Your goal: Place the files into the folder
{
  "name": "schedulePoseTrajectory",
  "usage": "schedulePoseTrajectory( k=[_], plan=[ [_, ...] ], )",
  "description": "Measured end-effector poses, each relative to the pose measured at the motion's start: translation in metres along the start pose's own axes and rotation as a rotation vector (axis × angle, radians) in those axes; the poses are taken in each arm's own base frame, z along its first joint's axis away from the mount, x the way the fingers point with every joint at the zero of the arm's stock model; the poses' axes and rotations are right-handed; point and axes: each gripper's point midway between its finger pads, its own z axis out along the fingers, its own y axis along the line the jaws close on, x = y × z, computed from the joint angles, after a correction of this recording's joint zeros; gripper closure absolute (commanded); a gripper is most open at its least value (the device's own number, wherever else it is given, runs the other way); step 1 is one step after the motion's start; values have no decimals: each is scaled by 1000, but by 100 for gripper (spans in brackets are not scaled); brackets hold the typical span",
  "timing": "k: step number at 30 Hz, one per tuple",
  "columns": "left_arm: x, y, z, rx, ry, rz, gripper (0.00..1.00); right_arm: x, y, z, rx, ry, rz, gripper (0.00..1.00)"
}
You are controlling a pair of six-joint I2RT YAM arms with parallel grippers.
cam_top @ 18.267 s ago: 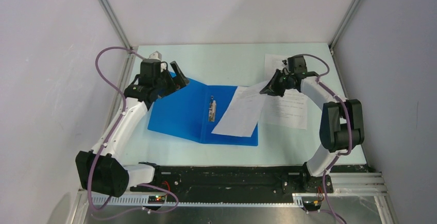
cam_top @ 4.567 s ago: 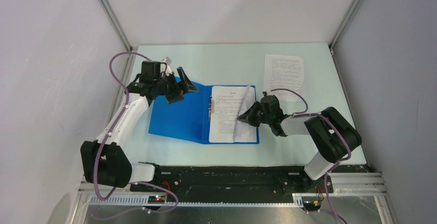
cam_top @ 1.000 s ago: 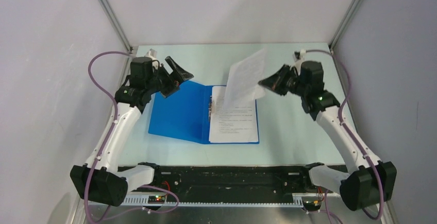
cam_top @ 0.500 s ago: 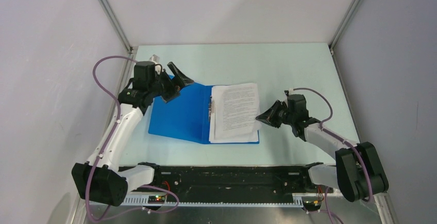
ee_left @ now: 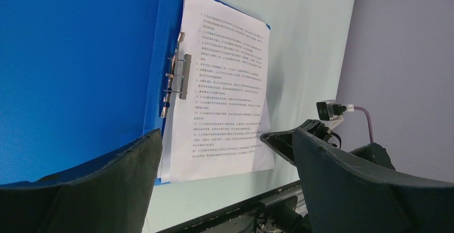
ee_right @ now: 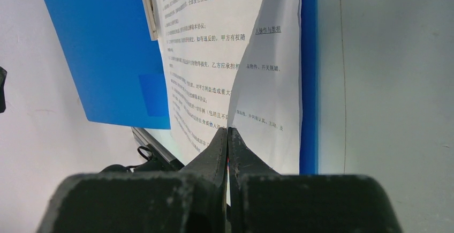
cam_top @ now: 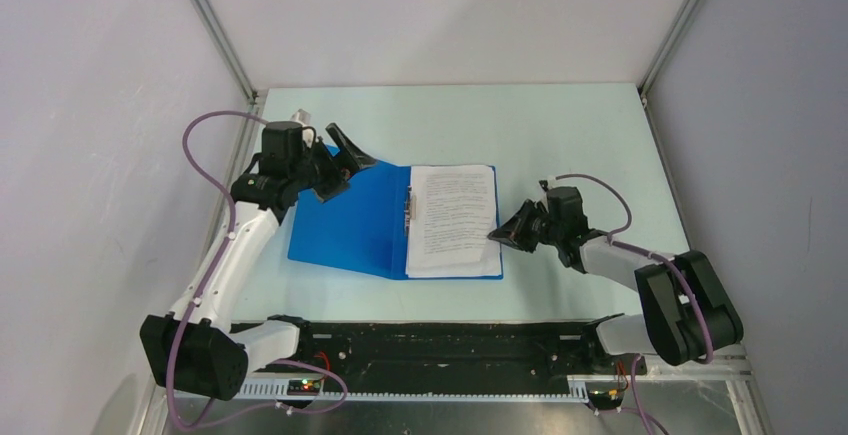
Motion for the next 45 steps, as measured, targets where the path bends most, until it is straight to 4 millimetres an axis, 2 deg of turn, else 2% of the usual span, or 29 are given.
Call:
schedulePoseTrajectory(
  k=[23,24,26,27,28,29,32,36,39,45],
  plan=[
    [2,3,2,-3,3,-2,5,13,3,4,-2,22,-58,98],
    [2,3,3,-2,2,-2,4,13,2,4,1,21,-60,96],
    [1,2,3,0,0,-1,4,13,0,4,9,19,-62,85],
    [1,2,3,1,-1,0,5,13,-1,4,15,19,-61,73],
    [1,2,3,1,0,0,5,13,-2,4,21,20,-60,66],
    [1,2,3,2,-1,0,4,14,-3,4,26,21,-58,54],
    [0,1,3,6,-4,2,5,15,-6,3,38,25,-52,33],
    [1,0,6,8,3,4,4,16,-6,0,46,18,-57,20],
    [4,1,9,4,16,5,4,15,-6,-5,56,12,-71,15],
    [6,-1,11,9,19,11,1,8,-2,-21,93,-32,-118,13]
  ],
)
